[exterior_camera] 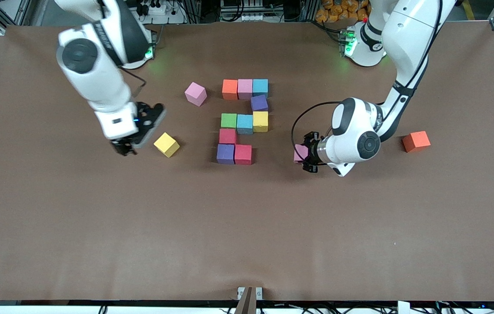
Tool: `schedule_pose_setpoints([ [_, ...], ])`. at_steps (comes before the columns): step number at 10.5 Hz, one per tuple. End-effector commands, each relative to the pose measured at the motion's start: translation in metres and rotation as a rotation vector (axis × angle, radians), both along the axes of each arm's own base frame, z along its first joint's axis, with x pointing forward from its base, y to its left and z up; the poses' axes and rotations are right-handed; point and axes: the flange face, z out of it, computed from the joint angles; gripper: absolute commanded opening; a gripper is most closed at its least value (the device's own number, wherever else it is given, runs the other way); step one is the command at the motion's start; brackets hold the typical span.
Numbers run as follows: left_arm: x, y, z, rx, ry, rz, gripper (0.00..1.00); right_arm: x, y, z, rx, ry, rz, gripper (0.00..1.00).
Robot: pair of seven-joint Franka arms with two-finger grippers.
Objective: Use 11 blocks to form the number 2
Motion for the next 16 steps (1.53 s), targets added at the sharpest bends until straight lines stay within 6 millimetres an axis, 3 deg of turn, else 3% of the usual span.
schedule_pose_setpoints([
  [1,-0.001,-0.021,-0.002,0.007,-0.015,0.1,0.58,0.022,-0.06,0.044,0.032,-0.068,-0.124,1.0],
  [3,-0.008,-0.043,-0.005,0.015,-0.041,0.165,0.58,0.027,-0.115,0.096,0.058,-0.074,-0.244,1.0],
  [4,-0.008,-0.047,-0.004,0.015,-0.051,0.186,0.58,0.026,-0.142,0.111,0.092,-0.021,-0.328,1.0],
  [6,-0.013,-0.061,-0.007,0.01,-0.073,0.211,0.58,0.025,-0.172,0.126,0.114,0.015,-0.571,1.0],
  [8,-0.018,-0.073,-0.018,0.009,-0.104,0.207,0.59,0.026,-0.184,0.133,0.121,0.002,-0.62,1.0],
  [9,-0.018,-0.076,-0.017,0.002,-0.127,0.209,0.59,0.026,-0.2,0.134,0.133,0.002,-0.71,1.0],
  [10,-0.019,-0.081,-0.015,-0.006,-0.142,0.208,0.59,0.025,-0.201,0.138,0.138,-0.001,-0.757,1.0],
  [12,-0.019,-0.085,-0.015,-0.014,-0.158,0.211,0.59,0.021,-0.218,0.171,0.138,0.015,-0.803,1.0],
  [14,-0.022,-0.089,-0.013,-0.018,-0.164,0.197,0.59,0.016,-0.242,0.173,0.144,0.043,-0.877,1.0],
  [16,-0.029,-0.103,-0.009,-0.029,-0.185,0.171,0.59,0.013,-0.253,0.183,0.167,0.022,-0.921,1.0],
])
